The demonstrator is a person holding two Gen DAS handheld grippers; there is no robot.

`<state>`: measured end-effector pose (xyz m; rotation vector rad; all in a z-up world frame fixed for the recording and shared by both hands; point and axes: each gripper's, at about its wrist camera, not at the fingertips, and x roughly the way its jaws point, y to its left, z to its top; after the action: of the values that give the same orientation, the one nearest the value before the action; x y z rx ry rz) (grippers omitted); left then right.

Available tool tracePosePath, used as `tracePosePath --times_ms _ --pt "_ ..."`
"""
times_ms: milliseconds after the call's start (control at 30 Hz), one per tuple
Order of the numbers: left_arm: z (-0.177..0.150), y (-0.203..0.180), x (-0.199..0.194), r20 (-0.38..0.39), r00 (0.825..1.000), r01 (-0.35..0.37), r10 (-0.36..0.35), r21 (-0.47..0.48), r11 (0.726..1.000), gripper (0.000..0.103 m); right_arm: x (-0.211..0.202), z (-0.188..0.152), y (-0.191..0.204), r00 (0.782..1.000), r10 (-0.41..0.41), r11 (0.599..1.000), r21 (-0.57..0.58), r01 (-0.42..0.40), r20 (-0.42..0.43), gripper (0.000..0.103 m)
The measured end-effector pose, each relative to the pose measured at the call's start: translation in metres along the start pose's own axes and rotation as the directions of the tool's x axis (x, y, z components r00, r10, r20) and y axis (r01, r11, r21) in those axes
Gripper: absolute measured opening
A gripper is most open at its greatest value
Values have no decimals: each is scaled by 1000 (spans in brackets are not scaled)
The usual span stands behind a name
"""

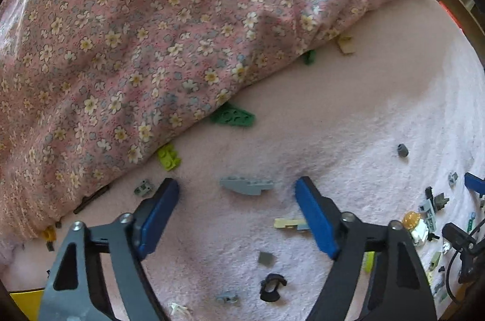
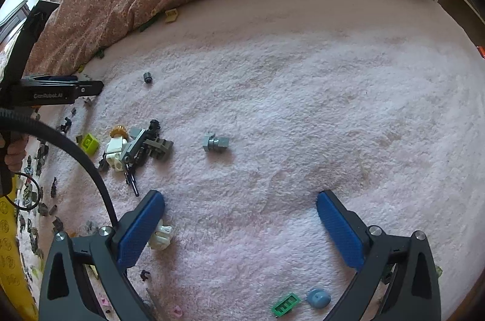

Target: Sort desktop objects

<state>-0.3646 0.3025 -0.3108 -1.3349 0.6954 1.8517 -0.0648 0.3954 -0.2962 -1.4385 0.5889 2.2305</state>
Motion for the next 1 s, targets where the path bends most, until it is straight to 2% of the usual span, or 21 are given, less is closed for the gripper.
tracePosePath --times_ms 33,167,200,300,467,533,667,767,800,900,933,1000 --pt "1 1 -1 3 1000 7 -7 4 1000 69 0 0 0 1000 1 1000 0 -1 2 103" --pt "8 3 -4 5 1000 23 -23 24 999 36 -1 0 1 1000 0 1000 5 0 11 103" --pt "10 4 -4 3 1000 29 -29 22 999 32 -1 1 2 1000 -3 1000 7 3 13 103" --pt "13 10 -4 0 999 42 -42 -3 999 32 -1 2 4 1000 -9 1000 10 9 12 103" --pt "11 23 -12 3 998 60 -60 -94 994 32 -2 12 6 1000 -8 1000 24 9 -28 103" --pt "4 28 -15 0 998 66 -66 -141 988 32 -4 22 3 999 25 997 70 -21 -49 103" --pt "-19 36 -18 -3 998 58 -60 -222 973 32 -5 55 -1 990 138 978 162 -133 -22 103" --pt "-32 38 -19 11 998 61 -60 -274 960 32 -1 80 9 987 163 984 76 -163 14 103" --pt "-34 39 -20 21 998 62 -59 -291 955 32 3 91 1 986 165 985 38 -166 31 103" --pt "-36 44 -20 48 997 79 -66 -339 938 32 18 133 34 979 189 980 -69 -184 75 101" --pt "-36 46 -20 57 996 86 -70 -356 930 32 25 145 51 977 193 979 -89 -185 89 100" --pt "-35 52 -19 75 994 104 -81 -392 914 32 38 160 60 978 184 979 -106 -174 95 89"
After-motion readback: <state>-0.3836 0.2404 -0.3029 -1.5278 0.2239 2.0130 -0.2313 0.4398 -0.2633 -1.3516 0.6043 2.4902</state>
